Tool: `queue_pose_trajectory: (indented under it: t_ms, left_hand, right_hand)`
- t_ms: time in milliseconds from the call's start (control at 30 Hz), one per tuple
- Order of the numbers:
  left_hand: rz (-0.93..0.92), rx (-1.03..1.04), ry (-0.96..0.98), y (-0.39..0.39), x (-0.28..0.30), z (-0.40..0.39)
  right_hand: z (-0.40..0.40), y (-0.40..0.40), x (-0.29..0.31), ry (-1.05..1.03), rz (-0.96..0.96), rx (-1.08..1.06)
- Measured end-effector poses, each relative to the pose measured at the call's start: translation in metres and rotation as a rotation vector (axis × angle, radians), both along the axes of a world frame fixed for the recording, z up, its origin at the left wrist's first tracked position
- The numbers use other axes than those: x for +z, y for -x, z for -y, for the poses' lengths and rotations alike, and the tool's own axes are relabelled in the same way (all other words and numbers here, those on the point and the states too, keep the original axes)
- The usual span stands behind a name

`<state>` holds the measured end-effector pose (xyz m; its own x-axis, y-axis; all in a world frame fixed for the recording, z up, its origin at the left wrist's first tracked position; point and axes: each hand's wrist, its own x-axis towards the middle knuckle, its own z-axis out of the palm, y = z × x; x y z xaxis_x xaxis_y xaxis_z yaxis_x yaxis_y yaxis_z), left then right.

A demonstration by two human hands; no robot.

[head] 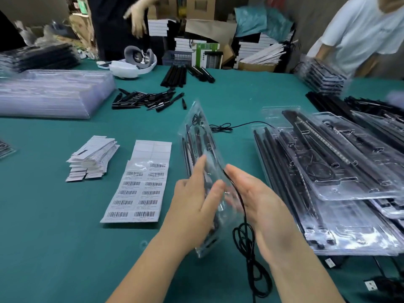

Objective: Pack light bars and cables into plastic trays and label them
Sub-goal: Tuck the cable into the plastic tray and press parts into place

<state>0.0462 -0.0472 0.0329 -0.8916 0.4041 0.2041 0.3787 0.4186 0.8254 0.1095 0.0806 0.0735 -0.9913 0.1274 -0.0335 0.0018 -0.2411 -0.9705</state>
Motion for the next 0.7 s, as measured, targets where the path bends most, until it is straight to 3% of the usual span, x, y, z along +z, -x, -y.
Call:
queue_pose_trajectory:
  t_ms: [133, 333, 433, 500, 633, 700]
  left_hand:
    - [0.368, 0.019, -0.445, 0.011, 0.016, 0.011]
    - [0.541, 0.195, -0.712, 0.02, 0.007, 0.012]
    - [0.638, 0.257, -0.814, 0.025, -0.007, 0.002]
    - [0.653, 0.29, -0.737, 0.03, -0.016, 0.0]
    - [0.337, 0.303, -0.058, 0.038, -0.027, 0.009]
    - [0.187, 0.291, 0.104, 0.038, -0.029, 0.013]
  right_hand:
    - [0.009, -0.004, 0.006, -0.144, -0.096, 0.05]
    - [0.024, -0.001, -0.009, -0.396, -0.014, 0.135]
    - [0.024, -0.001, -0.015, -0.716, -0.013, 0.127]
    - [0.025, -0.002, -0.023, -0.877, -0.029, 0.143]
    - [0.028, -0.005, -0.038, -0.972, 0.015, 0.209]
    - [0.03, -0.007, -0.044, -1.009, 0.014, 0.225]
